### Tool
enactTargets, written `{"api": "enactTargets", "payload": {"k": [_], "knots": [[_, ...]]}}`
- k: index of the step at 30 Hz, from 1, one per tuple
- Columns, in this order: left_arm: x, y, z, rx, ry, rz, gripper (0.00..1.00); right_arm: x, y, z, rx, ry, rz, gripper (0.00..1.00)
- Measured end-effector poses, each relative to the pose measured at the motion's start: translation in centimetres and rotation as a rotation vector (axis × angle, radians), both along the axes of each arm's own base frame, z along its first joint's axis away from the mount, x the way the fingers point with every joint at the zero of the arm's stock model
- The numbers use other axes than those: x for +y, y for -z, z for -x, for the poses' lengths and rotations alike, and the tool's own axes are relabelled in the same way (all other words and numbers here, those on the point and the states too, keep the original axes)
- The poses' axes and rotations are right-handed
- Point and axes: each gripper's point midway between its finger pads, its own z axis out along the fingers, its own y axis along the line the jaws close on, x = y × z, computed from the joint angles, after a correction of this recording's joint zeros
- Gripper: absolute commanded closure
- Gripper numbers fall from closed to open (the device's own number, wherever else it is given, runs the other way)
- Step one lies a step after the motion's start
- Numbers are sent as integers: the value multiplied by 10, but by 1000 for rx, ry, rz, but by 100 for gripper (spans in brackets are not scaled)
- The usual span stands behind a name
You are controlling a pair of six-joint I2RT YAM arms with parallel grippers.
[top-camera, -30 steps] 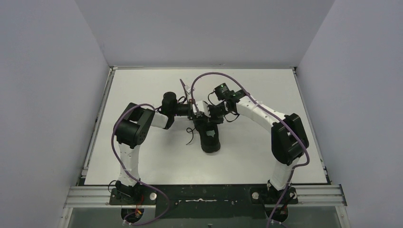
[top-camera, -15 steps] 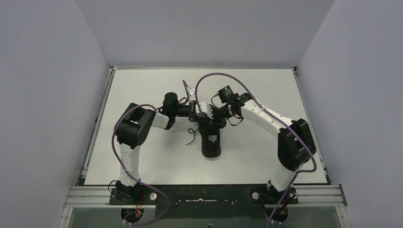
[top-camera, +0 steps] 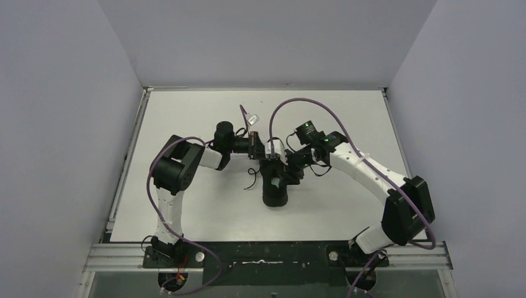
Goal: Tie the shoes
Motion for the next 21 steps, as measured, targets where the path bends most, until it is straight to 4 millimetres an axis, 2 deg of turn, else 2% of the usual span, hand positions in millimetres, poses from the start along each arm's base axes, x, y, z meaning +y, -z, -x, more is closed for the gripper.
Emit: {"api": "enactTargets", "payload": {"k": [4, 6, 9, 12, 16, 18, 21], "knots": [[0, 0, 0, 4, -2, 1, 100, -19, -11, -6, -52, 127, -43, 55], [0, -1, 0, 5, -2, 1, 100, -24, -23, -19, -100, 178, -75, 53], [0, -1, 0, 8, -2, 2, 100, -27, -29, -37, -145, 233, -91, 50], [0, -2, 0, 6, -2, 5, 100, -22, -25, -43, -168, 252, -96, 49], [0, -2, 0, 6, -2, 6, 100, -13, -9, -34, -170, 239, -77, 47], [0, -2, 0, 7, -2, 6, 100, -5, -9, -34, -182, 245, -75, 35], [0, -2, 0, 7, -2, 6, 100, 12, -12, -36, -234, 274, -84, 32]]}}
